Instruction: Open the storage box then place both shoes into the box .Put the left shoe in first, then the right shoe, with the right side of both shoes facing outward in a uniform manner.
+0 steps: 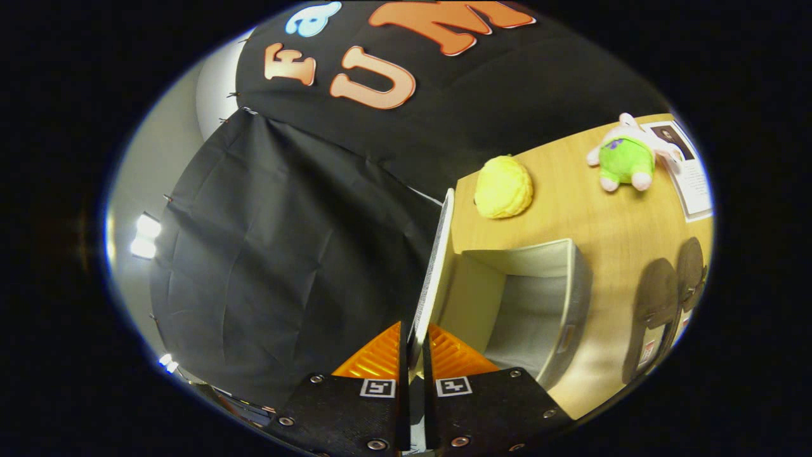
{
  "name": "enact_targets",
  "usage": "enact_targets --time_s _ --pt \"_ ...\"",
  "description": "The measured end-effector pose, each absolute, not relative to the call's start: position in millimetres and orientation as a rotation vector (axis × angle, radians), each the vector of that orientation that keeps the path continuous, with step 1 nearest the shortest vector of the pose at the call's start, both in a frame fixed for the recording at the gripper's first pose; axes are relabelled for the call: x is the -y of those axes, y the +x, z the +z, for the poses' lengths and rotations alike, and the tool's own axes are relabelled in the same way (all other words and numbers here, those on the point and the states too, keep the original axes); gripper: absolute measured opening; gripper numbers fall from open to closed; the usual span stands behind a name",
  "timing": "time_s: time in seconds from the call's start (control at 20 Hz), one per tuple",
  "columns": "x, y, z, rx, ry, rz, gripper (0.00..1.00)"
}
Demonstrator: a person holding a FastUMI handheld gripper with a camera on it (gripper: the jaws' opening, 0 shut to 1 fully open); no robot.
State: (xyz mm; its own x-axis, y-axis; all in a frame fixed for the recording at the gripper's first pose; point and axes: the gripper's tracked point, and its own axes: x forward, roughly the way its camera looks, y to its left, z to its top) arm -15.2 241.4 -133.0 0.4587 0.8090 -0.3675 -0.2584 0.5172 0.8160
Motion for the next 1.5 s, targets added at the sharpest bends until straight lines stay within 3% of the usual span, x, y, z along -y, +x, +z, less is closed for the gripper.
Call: enact_targets --time_s 0.7,0.75,0.9,1.0,1.1,1.5 --pt "-378 -2 -117 -0.882 0.710 0.806 0.14" --pt "-383 -3 -120 -0.882 0.699 0.803 0.18" --pt "-383 -2 -122 -0.876 0.655 0.802 0.61" --pt "-375 -3 -124 -0.864 0.640 0.805 0.82" --pt "-355 1 -125 -0.842 0.623 0.782 0.90" --pt "-218 24 -178 -0.794 0.518 0.524 0.94"
